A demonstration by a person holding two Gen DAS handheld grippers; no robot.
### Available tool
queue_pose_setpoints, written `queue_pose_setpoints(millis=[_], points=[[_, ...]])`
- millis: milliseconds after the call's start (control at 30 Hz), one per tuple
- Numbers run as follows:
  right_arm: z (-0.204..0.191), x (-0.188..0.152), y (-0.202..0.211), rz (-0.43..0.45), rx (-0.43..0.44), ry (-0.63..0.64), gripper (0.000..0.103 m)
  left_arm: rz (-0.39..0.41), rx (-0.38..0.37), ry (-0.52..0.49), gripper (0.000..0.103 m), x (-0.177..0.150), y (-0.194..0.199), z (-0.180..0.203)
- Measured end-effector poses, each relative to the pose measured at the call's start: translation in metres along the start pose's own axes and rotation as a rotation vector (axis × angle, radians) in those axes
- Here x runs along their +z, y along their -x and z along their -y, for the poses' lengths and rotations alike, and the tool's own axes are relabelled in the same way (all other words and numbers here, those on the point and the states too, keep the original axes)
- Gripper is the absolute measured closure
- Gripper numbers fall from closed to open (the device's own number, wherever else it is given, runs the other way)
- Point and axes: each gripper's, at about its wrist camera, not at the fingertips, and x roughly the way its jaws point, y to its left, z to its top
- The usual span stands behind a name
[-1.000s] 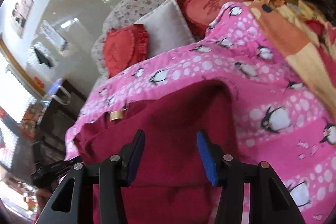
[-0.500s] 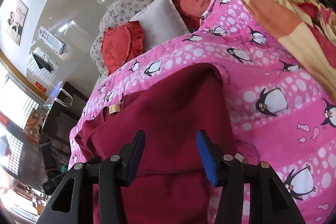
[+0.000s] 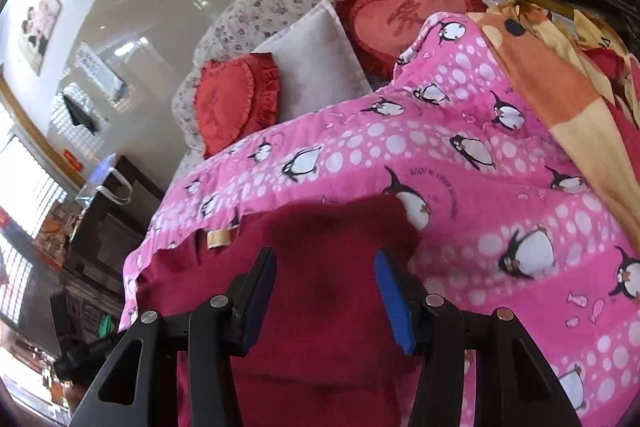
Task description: Fold small clothes
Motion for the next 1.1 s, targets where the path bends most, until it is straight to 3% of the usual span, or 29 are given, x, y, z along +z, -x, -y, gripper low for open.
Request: queue_pose_setpoints(millis=[100, 233, 300, 533, 667, 767, 833, 900, 1100], points=[[-0.001, 0.008, -0.019, -0.033, 0.052, -0.01, 0.054, -0.032, 0.001, 0.042, 0.091, -0.003, -0.01, -0.013], [0.006, 0.01, -0.065, -0.11, -0.031, 0.021, 0.054, -0.046, 0.053, 0.014, 0.091, -0.009, -0.024, -0.007], [0.011, 0.012, -0.071, -0.11, -0.017, 0.025, 0.054, -0.036, 0.083, -0.015, 0.09, -0.012, -0.023, -0.002], [0.003, 0.002, -0.009, -0.058, -0.031, 0.047, 0.053, -0.021, 0.117, -0.058, 0.082, -0.021, -0.013, 0.001], [0.002, -0.022, -0.002, -0.103, -0.011, 0.037, 0.053, 0.004, 0.164, -0.088, 0.057, -0.032, -0.003, 0.005], [0.005, -0.041, -0.023, -0.177, -0.079, 0.056, 0.052, 0.012, 0.205, -0.113, 0.048, -0.041, 0.003, 0.01], [0.009, -0.049, -0.039, -0.225, -0.115, 0.056, 0.051, 0.009, 0.229, -0.127, 0.048, -0.047, 0.007, 0.012], [0.008, -0.049, -0.035, -0.219, -0.117, 0.05, 0.051, 0.004, 0.232, -0.124, 0.048, -0.053, 0.013, 0.013], [-0.008, -0.052, 0.023, -0.206, -0.042, 0.067, 0.051, 0.018, 0.237, -0.147, 0.048, -0.075, 0.039, 0.013]])
